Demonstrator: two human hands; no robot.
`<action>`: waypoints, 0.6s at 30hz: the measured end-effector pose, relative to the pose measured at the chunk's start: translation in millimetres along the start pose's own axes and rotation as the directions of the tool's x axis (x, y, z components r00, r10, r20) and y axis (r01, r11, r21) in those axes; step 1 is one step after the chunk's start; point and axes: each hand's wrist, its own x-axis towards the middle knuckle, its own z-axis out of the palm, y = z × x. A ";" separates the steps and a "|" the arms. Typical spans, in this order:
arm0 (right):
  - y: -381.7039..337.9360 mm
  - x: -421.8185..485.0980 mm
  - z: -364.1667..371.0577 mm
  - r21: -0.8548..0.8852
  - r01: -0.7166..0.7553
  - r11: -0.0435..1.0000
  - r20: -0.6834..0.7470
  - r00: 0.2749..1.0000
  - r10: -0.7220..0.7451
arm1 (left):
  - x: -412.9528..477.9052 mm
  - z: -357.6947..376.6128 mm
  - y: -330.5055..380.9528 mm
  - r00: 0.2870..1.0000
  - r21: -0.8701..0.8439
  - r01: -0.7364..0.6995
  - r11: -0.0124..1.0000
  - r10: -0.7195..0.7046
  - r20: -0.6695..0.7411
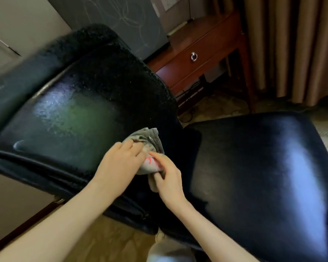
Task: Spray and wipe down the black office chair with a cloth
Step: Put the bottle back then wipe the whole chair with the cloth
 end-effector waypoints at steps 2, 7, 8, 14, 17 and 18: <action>-4.9 48.9 -4.2 -0.087 0.062 0.994 0.030 0.998 -0.059 | 31.2 -3.9 -26.7 0.998 0.007 0.064 0.998 -0.064 0.027; 5.0 136.5 -7.3 -0.253 0.123 0.960 0.066 0.992 -0.110 | 108.1 1.6 -73.3 0.990 0.096 0.083 0.992 -0.093 0.105; 11.2 152.7 -6.8 -0.273 0.128 0.953 0.055 0.992 -0.117 | 124.3 4.2 -79.2 0.991 0.110 0.085 0.990 -0.096 0.098; 45.3 251.2 -15.5 -0.327 0.113 0.938 -0.089 0.985 -0.150 | 217.6 31.0 -107.1 0.992 0.073 0.117 0.990 -0.120 0.030; 56.3 270.1 -28.7 -0.294 0.109 0.949 -0.151 0.976 -0.158 | 251.6 40.4 -111.2 0.993 0.013 0.115 0.993 -0.115 -0.011; 60.9 272.0 -31.8 -0.295 0.093 0.951 -0.151 0.978 -0.142 | 257.7 42.7 -110.5 0.994 0.013 0.110 0.994 -0.110 -0.018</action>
